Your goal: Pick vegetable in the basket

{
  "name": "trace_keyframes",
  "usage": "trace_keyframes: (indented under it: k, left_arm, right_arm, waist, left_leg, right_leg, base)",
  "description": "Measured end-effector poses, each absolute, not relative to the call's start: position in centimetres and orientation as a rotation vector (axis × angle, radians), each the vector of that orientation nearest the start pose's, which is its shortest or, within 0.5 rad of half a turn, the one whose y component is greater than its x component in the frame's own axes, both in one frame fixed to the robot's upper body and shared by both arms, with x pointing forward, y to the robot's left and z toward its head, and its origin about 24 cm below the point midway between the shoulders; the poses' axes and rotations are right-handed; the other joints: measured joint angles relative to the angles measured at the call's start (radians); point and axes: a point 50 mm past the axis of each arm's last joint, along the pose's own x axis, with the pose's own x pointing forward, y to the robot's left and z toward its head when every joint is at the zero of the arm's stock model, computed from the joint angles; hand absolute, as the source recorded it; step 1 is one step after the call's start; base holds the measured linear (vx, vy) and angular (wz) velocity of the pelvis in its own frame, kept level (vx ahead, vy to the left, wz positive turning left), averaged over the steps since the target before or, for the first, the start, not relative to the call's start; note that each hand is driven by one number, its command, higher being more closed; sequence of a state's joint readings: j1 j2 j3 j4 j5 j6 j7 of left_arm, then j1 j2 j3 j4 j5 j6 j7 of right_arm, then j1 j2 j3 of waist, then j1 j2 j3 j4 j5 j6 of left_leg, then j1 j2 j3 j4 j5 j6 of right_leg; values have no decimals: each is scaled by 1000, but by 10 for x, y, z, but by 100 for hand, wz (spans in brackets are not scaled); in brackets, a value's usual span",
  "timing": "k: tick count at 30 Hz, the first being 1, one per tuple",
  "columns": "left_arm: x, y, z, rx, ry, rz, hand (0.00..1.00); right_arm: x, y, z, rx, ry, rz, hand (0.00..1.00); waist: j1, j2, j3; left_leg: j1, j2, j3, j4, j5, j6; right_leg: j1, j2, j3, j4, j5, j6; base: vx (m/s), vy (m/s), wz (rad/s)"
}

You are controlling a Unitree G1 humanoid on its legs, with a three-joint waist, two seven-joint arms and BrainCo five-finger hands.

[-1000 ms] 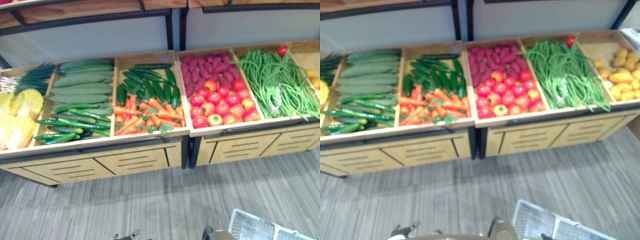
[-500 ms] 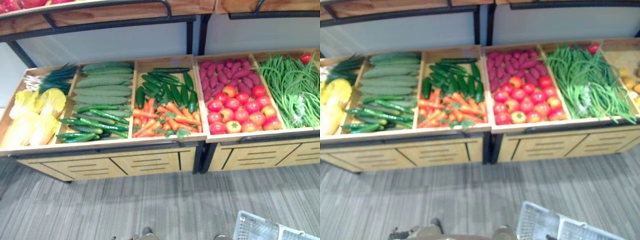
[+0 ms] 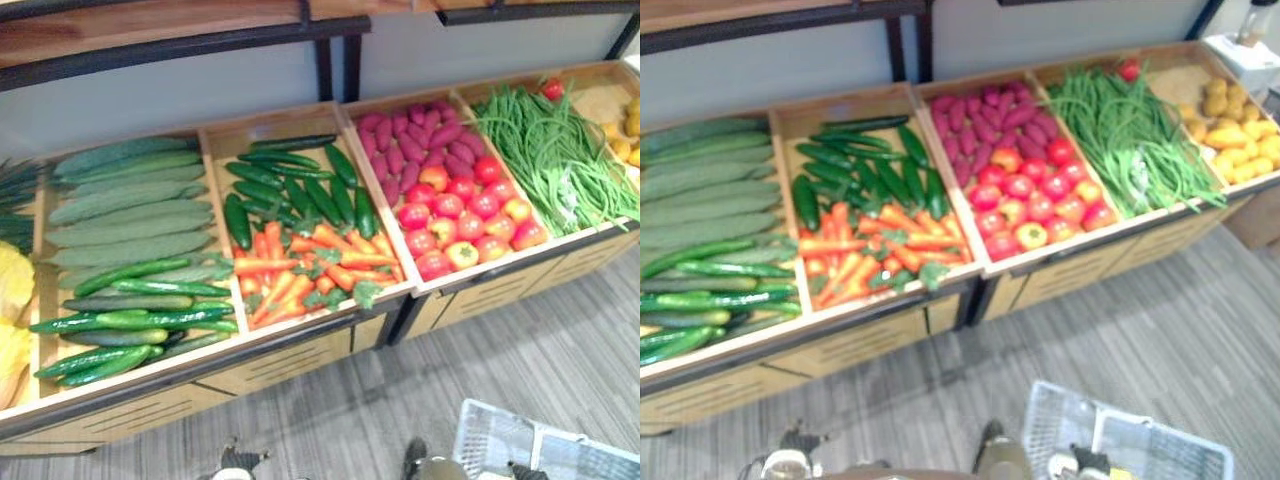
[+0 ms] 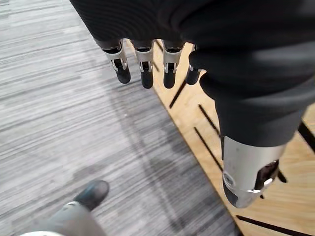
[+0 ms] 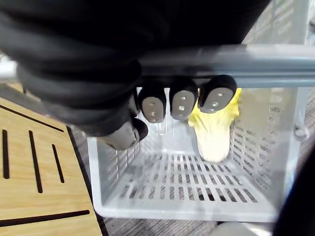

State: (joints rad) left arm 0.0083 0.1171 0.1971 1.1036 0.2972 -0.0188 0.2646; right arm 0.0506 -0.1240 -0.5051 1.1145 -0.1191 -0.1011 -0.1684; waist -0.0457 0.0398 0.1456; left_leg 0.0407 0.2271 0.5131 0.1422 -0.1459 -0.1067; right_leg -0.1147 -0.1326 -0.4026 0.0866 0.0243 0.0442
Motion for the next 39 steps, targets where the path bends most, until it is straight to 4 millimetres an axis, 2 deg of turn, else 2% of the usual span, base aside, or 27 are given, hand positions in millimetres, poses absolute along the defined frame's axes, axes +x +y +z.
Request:
trace_keyframes:
  k: [1,3,6,8,9,11,12,13,16,17,19,20,23,25,27,28,29,30,31,33,34,35,36,37,38,39]
  left_arm:
    - [115,220,-153,388,1064,292,0]
    - [115,210,-155,373,1067,267,0]
    - [119,210,-153,378,1045,268,0]
    - [120,214,-151,368,1034,297,0]
    - [120,218,-150,362,1032,316,0]
    - [115,226,-150,344,1042,364,0]
    - [111,228,-151,336,1051,377,0]
    - [102,230,-153,313,1073,409,0]
    - [77,233,-158,207,1136,527,0]
    - [56,233,-163,83,1194,650,0]
    - [36,231,-167,-73,1240,797,0]
    - [6,229,-170,-277,1292,1008,0]
    - [-27,225,-170,-496,1298,1250,0]
    - [-36,230,-169,-588,1258,1385,0]
    - [-28,247,-164,-591,1191,1460,0]
    - [-26,254,-162,-572,1166,1484,0]
    - [-18,272,-155,-516,1113,1510,0]
    - [0,301,-141,-379,1032,1516,0]
    - [9,313,-133,-293,990,1498,0]
    - [40,342,-101,-19,838,1408,0]
    - [75,359,-66,218,668,1296,0]
    - [104,367,-32,417,504,1202,0]
    - [114,369,-16,497,432,1168,0]
    - [129,370,8,640,327,1114,0]
    - [141,369,22,733,265,1066,0]
    - [147,367,27,789,246,1031,0]
  right_arm:
    - [87,-268,-147,-73,1025,-608,100]
    - [83,-274,-146,-78,1032,-629,100]
    - [73,-273,-149,-61,1066,-647,100]
    - [75,-270,-150,-47,1060,-648,100]
    - [75,-266,-151,-36,1062,-646,100]
    - [73,-258,-154,-1,1073,-650,100]
    - [71,-257,-155,9,1078,-658,100]
    - [65,-255,-157,33,1094,-680,100]
    - [58,-259,-157,66,1101,-735,100]
    - [47,-263,-157,80,1113,-776,100]
    - [39,-267,-156,89,1120,-808,100]
    - [29,-269,-157,97,1139,-830,100]
    - [22,-268,-158,83,1174,-805,100]
    - [21,-266,-159,89,1186,-785,100]
    - [20,-264,-160,63,1202,-753,100]
    - [20,-264,-160,57,1204,-746,100]
    - [20,-263,-160,48,1206,-734,100]
    - [21,-261,-160,37,1207,-715,100]
    - [21,-260,-160,34,1206,-709,100]
    - [18,-259,-161,27,1205,-704,100]
    - [11,-258,-161,23,1211,-711,100]
    - [7,-260,-160,16,1208,-721,100]
    - [8,-261,-159,9,1204,-722,100]
    - [11,-265,-157,-7,1188,-720,100]
    - [13,-269,-155,-21,1172,-724,100]
    - [15,-272,-154,-28,1162,-727,100]
  waist:
    - [-8,19,9]
    - [-9,35,18]
    - [-5,22,25]
    - [-5,13,22]
    - [-5,2,19]
    - [7,-38,23]
    - [13,-44,21]
    - [22,-52,18]
    - [23,-42,12]
    - [25,-26,-4]
    - [26,-15,-19]
    - [24,-8,-37]
    - [25,4,-54]
    - [25,4,-69]
    - [29,4,-81]
    - [29,-5,-85]
    - [29,-5,-102]
    - [31,-18,-113]
    - [34,-25,-117]
    - [46,-38,-125]
    - [61,-43,-133]
    - [73,-47,-136]
    - [77,-46,-136]
    - [77,-36,-136]
    - [76,-28,-139]
    - [76,-18,-138]
  left_leg:
    - [2,-3,4,-23,13,-18]
    - [40,-4,3,-51,40,-31]
    - [74,-16,5,-109,72,-23]
    - [84,-24,4,-132,74,-27]
    - [83,-30,3,-142,74,-27]
    - [81,-49,1,-152,74,-27]
    - [82,-52,1,-155,74,-27]
    - [84,-59,0,-156,74,-27]
    - [85,-61,-2,-160,74,-27]
    - [85,-60,-2,-174,74,-27]
    - [86,-59,-2,-184,77,-23]
    - [87,-58,-1,-192,78,-23]
    - [94,-56,-1,-193,78,-24]
    - [95,-53,-6,-193,80,-26]
    - [100,-51,-17,-193,81,-28]
    - [97,-51,-20,-194,82,-28]
    - [95,-51,-27,-193,84,-28]
    - [89,-51,-34,-193,87,-27]
    - [85,-52,-39,-193,89,-27]
    - [76,-55,-56,-194,93,-26]
    - [61,-57,-75,-192,97,-26]
    - [55,-62,-89,-196,103,-23]
    - [55,-65,-92,-197,104,-21]
    - [58,-70,-95,-206,109,-15]
    - [65,-76,-95,-214,112,-12]
    - [66,-78,-96,-215,113,-11]
  right_leg:
    - [2,9,7,-21,0,0]
    - [23,19,24,-22,0,0]
    - [72,18,24,-22,0,1]
    - [72,16,25,-32,-1,1]
    - [74,12,25,-49,3,6]
    - [89,4,26,-96,19,29]
    - [92,3,26,-105,21,32]
    - [105,0,25,-123,26,39]
    - [119,-2,17,-132,28,42]
    - [122,3,10,-144,28,43]
    - [127,7,-1,-156,30,45]
    - [144,16,-8,-189,40,48]
    - [156,23,-15,-193,44,45]
    - [163,25,-28,-193,44,45]
    - [175,26,-36,-193,43,43]
    - [175,26,-38,-193,43,43]
    - [176,26,-44,-193,42,42]
    - [176,25,-53,-193,42,42]
    - [175,24,-56,-193,42,42]
    - [175,22,-68,-193,42,42]
    - [172,18,-84,-193,42,42]
    - [173,14,-94,-192,41,41]
    - [173,11,-97,-191,42,41]
    - [173,5,-100,-186,41,41]
    - [173,4,-99,-180,41,41]
    - [173,2,-99,-177,41,41]
  base:
    - [137,-45,-27]
    - [129,-28,-19]
    - [-1,15,7]
    - [-62,58,6]
    - [-54,30,12]
    - [-91,23,12]
    - [-98,8,10]
    - [-94,-5,7]
    - [-103,-14,10]
    - [-56,-29,10]
    - [-43,-51,11]
    - [-24,-45,7]
    - [0,-22,5]
    - [-7,-16,13]
    - [-15,-12,16]
    - [-20,-10,15]
    - [-27,-10,16]
    - [-26,-10,17]
    - [-27,-9,18]
    - [-27,-6,24]
    - [-25,-1,38]
    - [-19,5,36]
    - [-21,21,22]
    - [-28,33,8]
    - [-29,31,5]
    - [-35,26,2]
